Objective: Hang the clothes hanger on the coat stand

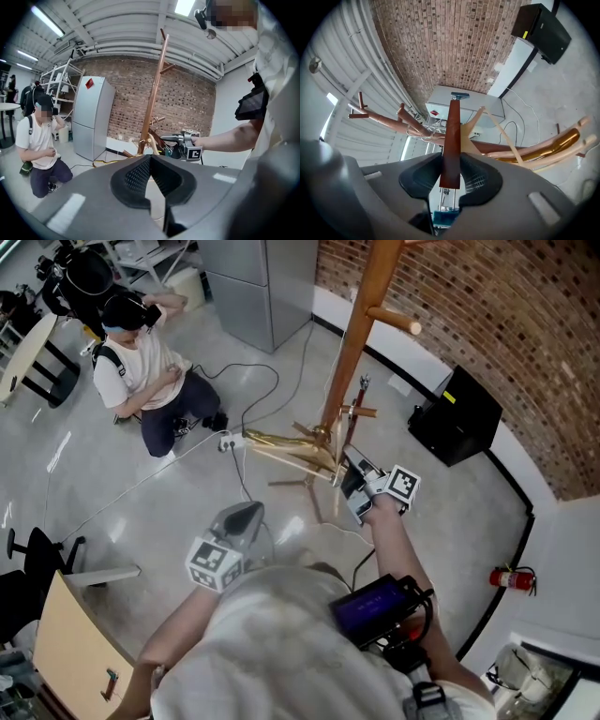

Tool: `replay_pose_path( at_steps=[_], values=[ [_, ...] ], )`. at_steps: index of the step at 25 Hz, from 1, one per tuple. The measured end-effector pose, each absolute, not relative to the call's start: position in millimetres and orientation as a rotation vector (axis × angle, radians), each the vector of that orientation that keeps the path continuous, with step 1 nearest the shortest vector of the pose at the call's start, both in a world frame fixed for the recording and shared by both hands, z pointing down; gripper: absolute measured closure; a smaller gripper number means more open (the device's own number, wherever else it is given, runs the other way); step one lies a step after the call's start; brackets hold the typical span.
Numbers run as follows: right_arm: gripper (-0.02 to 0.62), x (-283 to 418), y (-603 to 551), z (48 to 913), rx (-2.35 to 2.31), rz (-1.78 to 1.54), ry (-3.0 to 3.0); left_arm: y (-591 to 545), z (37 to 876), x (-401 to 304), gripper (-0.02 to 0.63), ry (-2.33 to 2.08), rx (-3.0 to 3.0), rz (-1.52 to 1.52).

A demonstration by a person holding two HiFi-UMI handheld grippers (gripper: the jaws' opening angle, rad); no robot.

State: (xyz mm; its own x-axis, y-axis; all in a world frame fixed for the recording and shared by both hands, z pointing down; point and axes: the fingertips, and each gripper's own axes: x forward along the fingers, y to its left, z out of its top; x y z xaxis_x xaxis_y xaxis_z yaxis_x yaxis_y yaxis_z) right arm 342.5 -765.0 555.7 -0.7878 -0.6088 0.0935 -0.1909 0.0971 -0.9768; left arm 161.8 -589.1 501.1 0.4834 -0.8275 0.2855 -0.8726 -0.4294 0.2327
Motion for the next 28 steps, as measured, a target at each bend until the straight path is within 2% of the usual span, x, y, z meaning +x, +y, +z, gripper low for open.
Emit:
replay_pose_path(
  at_steps=[6,14,18,25,28],
  values=[
    [0.457,334.1,-768.0,574.7,-0.814,-1.847,2.097,-591.1,501.9,157.3,0.604,-1.477,2.351,0.189],
    [0.453,338.6,-762.9,578.6,-0.858,-1.832,2.132,-588.4,503.9,165.5,0.604,-1.489,2.324,0.197],
    [0.415,341.9,-763.3,576.7,-0.934,-1.836,2.139,-591.7,499.7,165.4,0.604,-1.510,2.331,0.203],
    [0.341,343.9,-761.2,548.7,-0.785,-1.593,2.370,-575.5,514.7,181.1,0.604,-1.529,2.243,0.209],
    [0.334,353.7,-757.2,544.5,-0.829,-1.505,2.423,-567.6,518.7,183.8,0.604,-1.550,2.208,0.209]
  ],
)
